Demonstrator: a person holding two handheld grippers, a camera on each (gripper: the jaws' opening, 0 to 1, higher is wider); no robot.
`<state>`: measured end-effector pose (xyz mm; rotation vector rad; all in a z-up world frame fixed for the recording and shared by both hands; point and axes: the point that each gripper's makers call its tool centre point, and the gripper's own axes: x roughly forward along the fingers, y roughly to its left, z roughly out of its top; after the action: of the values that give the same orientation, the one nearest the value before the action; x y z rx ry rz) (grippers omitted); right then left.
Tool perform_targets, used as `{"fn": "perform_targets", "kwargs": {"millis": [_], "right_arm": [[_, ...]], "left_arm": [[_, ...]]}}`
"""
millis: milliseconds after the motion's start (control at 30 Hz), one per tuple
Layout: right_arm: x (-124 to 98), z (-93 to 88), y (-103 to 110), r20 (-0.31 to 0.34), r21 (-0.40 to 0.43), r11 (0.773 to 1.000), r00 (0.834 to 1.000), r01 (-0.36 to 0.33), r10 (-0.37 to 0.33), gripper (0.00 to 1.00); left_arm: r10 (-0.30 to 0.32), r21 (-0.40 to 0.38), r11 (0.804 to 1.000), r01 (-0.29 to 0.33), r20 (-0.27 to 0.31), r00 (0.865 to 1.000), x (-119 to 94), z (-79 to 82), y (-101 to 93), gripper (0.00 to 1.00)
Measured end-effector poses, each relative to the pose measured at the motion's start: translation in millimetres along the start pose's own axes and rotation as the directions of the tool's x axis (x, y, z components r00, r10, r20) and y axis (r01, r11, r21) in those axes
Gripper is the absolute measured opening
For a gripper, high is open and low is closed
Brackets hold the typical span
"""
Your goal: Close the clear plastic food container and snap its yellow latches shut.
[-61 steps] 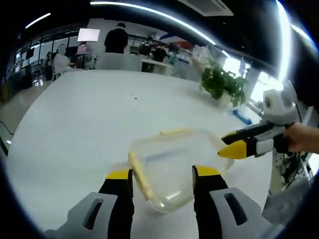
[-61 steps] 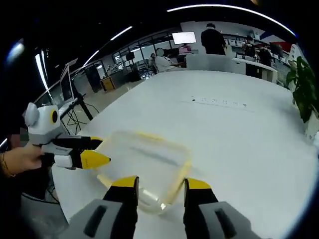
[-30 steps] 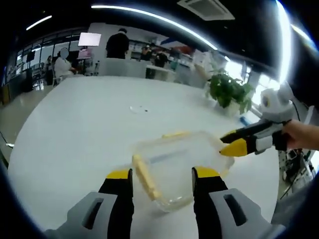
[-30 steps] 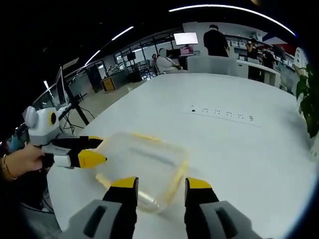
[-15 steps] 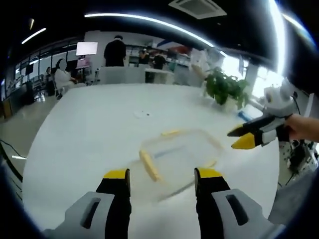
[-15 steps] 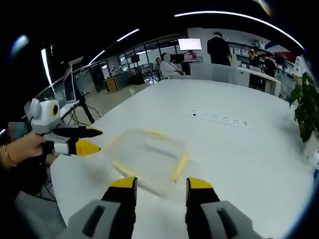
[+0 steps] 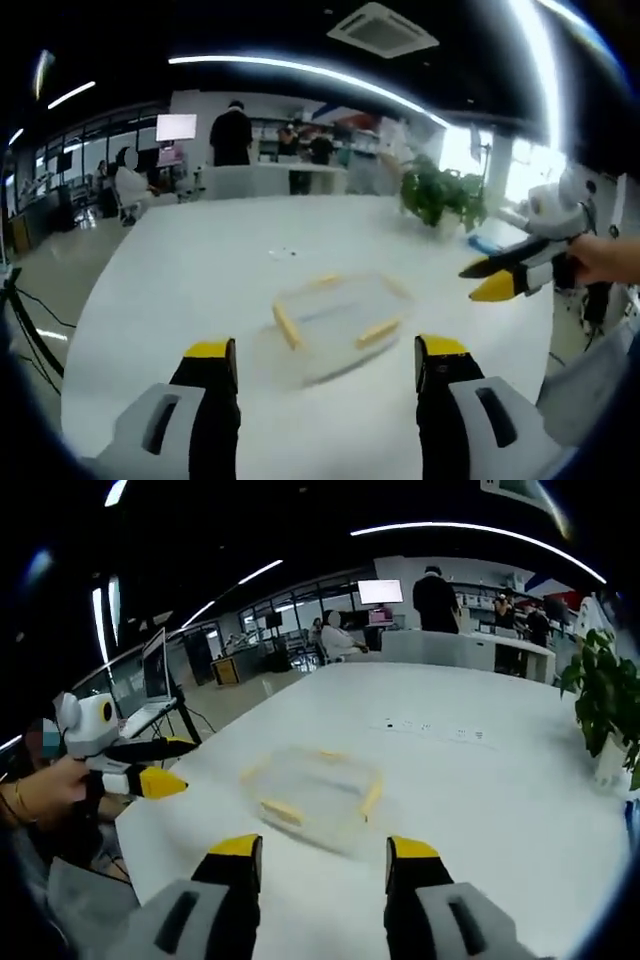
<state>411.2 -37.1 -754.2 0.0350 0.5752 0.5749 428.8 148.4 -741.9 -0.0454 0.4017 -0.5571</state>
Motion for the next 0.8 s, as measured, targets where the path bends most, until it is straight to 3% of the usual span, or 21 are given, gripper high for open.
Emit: {"fn": "perform_targets", "kwargs": {"millis": [400, 800], "right_arm": [[-30, -9.3, 17, 0.048, 0.018, 1.0, 0.999, 0.022, -0.023, 0.54], [-60, -16.3, 28, 0.136, 0.049, 0.998, 0.989, 0.045, -0.051, 0.68]], "left_arm": [[0.028, -0.021, 0.999, -0.027, 0.025, 0.999, -44, -6.7, -7.1, 0.76], [0.047, -0.012, 0.999, -0.046, 0.061, 0.997, -73, -8.3, -8.7, 0.79]]}}
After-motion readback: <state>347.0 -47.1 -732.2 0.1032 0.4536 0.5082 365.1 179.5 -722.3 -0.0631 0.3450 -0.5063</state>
